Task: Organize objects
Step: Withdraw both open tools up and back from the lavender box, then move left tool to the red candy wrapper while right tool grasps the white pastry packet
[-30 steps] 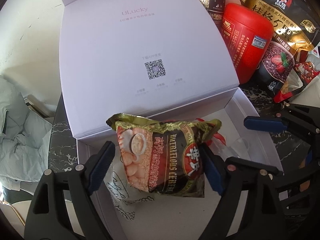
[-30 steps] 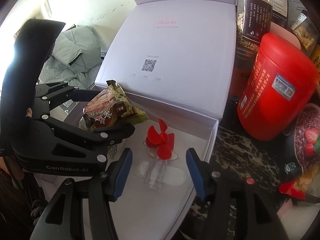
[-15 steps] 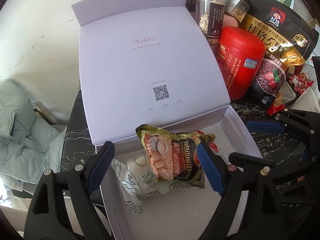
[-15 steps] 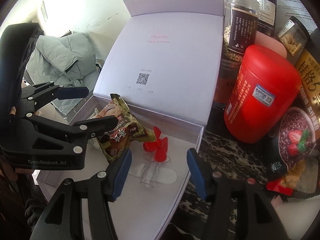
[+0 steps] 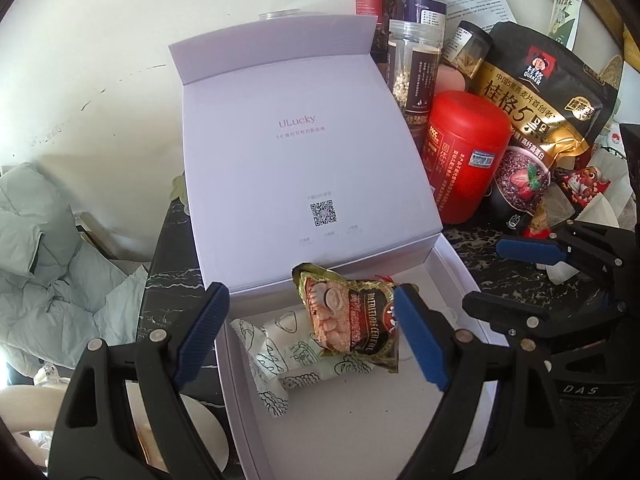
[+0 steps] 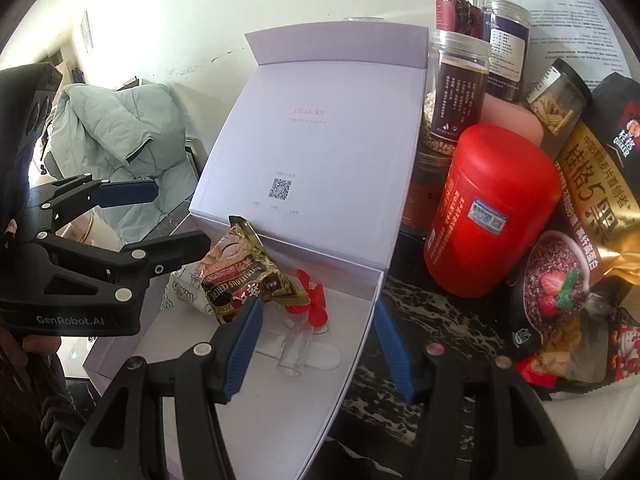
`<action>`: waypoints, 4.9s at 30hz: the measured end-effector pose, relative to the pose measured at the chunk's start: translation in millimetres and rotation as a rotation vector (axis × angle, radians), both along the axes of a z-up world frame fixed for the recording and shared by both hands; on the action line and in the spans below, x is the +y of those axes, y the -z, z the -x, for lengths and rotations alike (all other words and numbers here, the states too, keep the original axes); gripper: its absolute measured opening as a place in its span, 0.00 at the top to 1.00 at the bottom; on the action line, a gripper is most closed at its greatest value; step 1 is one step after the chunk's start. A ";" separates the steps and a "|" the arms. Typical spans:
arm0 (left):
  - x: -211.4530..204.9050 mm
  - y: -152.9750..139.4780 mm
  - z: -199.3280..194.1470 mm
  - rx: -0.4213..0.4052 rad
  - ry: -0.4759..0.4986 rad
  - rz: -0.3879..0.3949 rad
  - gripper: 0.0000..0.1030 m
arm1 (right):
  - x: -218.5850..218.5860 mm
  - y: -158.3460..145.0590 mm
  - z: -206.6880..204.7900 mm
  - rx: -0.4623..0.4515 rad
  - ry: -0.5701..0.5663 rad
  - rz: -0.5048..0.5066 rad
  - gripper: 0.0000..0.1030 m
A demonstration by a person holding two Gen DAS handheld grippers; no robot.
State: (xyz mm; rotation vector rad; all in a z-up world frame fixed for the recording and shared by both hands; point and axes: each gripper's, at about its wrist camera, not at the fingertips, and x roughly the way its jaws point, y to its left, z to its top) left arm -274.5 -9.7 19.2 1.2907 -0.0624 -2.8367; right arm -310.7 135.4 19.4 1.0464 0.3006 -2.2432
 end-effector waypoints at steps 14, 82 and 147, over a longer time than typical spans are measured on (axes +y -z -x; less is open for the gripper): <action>-0.2 -23.5 -44.6 0.051 -0.002 -0.029 0.18 | 0.6 -20.1 -35.5 0.027 0.031 0.004 0.40; 32.8 1.1 -228.6 -0.007 0.033 -0.067 0.15 | 46.4 -2.0 -227.9 -0.002 0.126 0.018 0.38; 12.9 105.7 -255.5 -0.266 0.061 -0.218 0.15 | 14.1 79.3 -217.1 -0.187 0.127 0.090 0.42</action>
